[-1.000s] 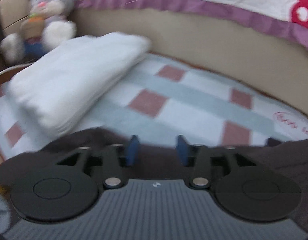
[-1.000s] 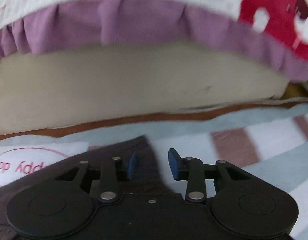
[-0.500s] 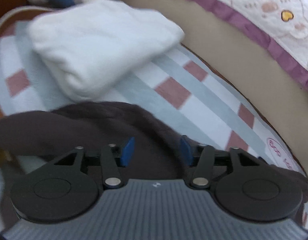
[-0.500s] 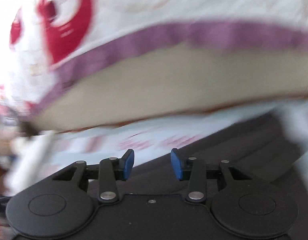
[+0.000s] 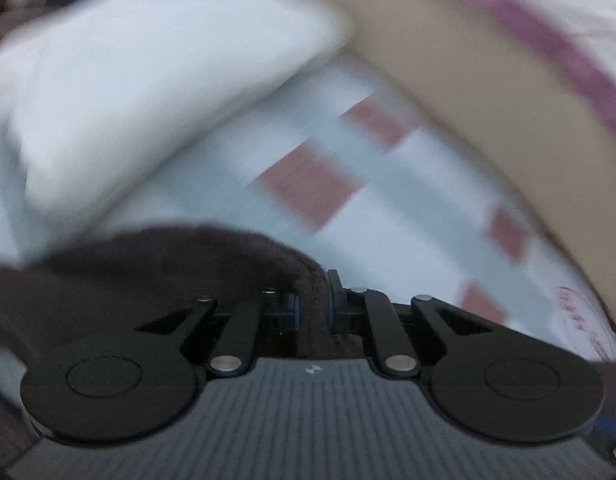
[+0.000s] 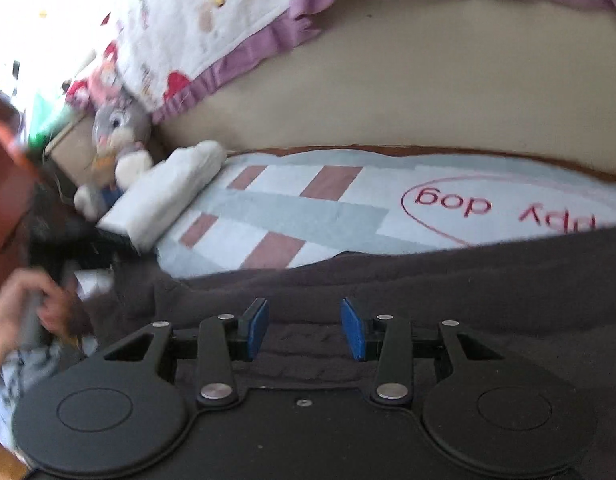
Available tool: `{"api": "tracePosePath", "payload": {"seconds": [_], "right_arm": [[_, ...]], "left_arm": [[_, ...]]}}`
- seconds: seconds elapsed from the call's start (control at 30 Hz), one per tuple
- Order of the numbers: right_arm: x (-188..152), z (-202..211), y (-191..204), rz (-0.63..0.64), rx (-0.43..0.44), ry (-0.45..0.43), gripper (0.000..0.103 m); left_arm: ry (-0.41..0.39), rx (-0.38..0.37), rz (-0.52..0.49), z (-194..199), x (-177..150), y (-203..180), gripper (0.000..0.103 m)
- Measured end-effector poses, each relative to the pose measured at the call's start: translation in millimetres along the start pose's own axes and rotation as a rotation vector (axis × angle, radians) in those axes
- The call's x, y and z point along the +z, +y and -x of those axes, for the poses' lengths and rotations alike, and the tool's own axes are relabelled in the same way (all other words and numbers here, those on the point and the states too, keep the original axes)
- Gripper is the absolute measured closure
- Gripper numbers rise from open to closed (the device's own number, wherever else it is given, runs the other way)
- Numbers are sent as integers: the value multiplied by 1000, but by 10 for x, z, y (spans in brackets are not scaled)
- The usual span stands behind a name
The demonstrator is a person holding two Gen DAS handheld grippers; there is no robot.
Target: Fold clothes
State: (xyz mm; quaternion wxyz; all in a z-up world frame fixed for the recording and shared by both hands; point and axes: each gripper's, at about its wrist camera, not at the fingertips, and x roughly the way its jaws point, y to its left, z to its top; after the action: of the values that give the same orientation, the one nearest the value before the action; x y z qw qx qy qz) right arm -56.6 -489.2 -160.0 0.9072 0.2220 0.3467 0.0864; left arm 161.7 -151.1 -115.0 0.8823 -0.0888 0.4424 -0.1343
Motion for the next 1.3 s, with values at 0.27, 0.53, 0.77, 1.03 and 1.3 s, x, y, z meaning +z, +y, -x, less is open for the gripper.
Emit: {"api": "tracePosePath", "payload": {"seconds": [0.27, 0.53, 0.77, 1.03, 1.3], "right_arm": [[142, 355, -453, -167, 96, -87, 57], [60, 680, -885, -438, 242, -142, 52], [-28, 343, -770, -417, 220, -24, 51], [-326, -237, -433, -291, 201, 132, 52], [282, 325, 111, 50, 158, -302, 94]], "left_arm": [[-189, -620, -371, 1092, -351, -1170, 93], [11, -650, -483, 1267, -1157, -912, 92], [202, -418, -391, 866, -1403, -527, 92], [148, -408, -469, 973, -1524, -653, 92], [-66, -209, -629, 1020, -598, -953, 93]]}}
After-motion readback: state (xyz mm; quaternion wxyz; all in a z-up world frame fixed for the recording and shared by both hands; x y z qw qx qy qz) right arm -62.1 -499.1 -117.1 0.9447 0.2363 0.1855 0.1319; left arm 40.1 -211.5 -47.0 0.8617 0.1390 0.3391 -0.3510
